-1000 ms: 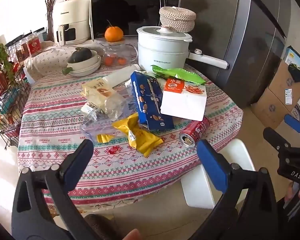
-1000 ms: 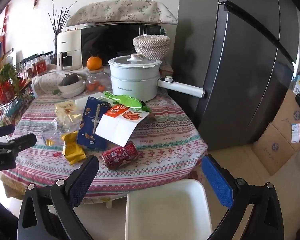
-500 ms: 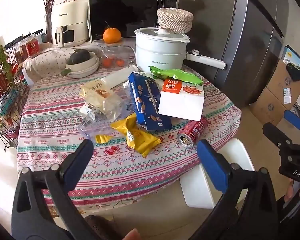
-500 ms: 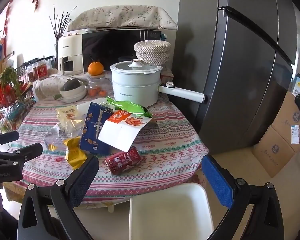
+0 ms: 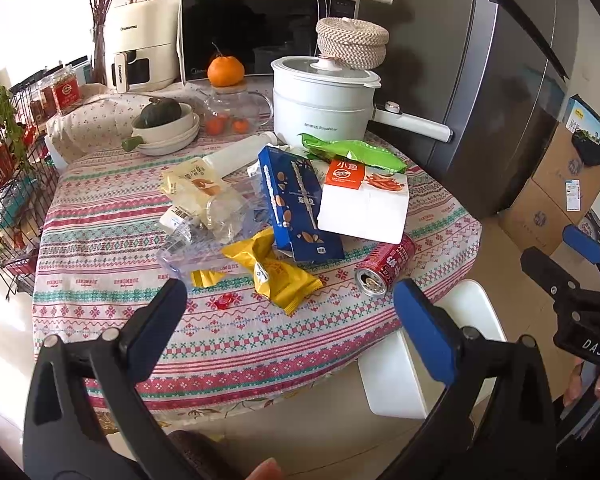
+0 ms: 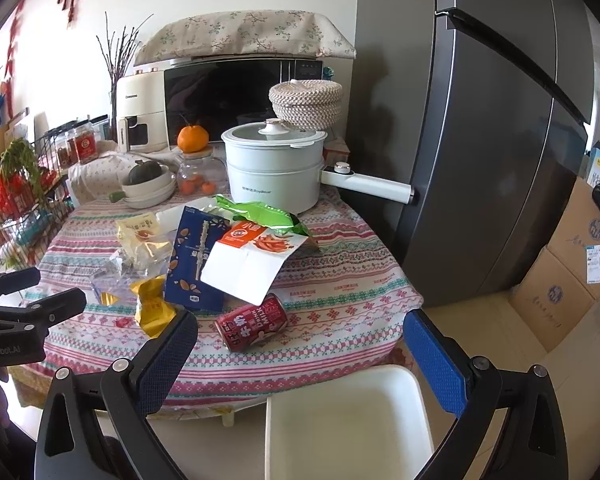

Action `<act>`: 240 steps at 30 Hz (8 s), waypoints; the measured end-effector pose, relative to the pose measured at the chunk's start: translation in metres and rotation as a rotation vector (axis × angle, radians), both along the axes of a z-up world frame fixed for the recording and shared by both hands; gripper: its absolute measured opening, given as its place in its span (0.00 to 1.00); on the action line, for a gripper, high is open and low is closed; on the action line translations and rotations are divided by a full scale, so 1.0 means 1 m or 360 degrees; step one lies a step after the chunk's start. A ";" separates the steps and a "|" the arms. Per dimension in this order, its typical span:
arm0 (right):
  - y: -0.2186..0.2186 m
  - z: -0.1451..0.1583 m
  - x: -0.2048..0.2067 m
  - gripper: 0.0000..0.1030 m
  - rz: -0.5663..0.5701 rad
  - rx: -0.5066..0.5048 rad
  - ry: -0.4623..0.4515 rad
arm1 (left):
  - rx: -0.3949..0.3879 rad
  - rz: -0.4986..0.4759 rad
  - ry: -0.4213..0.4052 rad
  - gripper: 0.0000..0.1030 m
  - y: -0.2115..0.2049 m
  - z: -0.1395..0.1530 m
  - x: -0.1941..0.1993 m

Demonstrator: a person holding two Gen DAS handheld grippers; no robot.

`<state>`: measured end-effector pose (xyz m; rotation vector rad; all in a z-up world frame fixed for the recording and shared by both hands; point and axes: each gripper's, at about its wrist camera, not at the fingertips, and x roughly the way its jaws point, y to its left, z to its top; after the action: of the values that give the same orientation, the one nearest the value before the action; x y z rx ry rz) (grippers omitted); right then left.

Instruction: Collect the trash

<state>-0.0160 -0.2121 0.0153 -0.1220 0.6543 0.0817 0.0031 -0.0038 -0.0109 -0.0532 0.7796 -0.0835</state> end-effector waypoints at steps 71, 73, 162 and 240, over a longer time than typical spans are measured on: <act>0.010 -0.013 0.002 1.00 0.0035 0.0005 0.0082 | 0.0052 0.0023 -0.0013 1.00 0.010 0.003 -0.003; 0.011 -0.016 0.007 1.00 0.0041 -0.0008 0.0121 | 0.0029 -0.0026 0.0039 1.00 0.013 0.003 0.002; -0.035 -0.032 0.159 0.04 0.0591 0.1659 0.0596 | -0.0454 -0.0276 0.0231 0.05 0.032 -0.022 0.061; -0.045 -0.078 0.108 0.79 0.0195 0.0794 0.0952 | 0.0100 -0.0158 0.0345 0.86 0.108 -0.092 0.141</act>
<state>0.0916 -0.2568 -0.0631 0.3591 1.2015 0.4063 0.1445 0.1039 -0.1032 0.0366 1.0008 -0.1493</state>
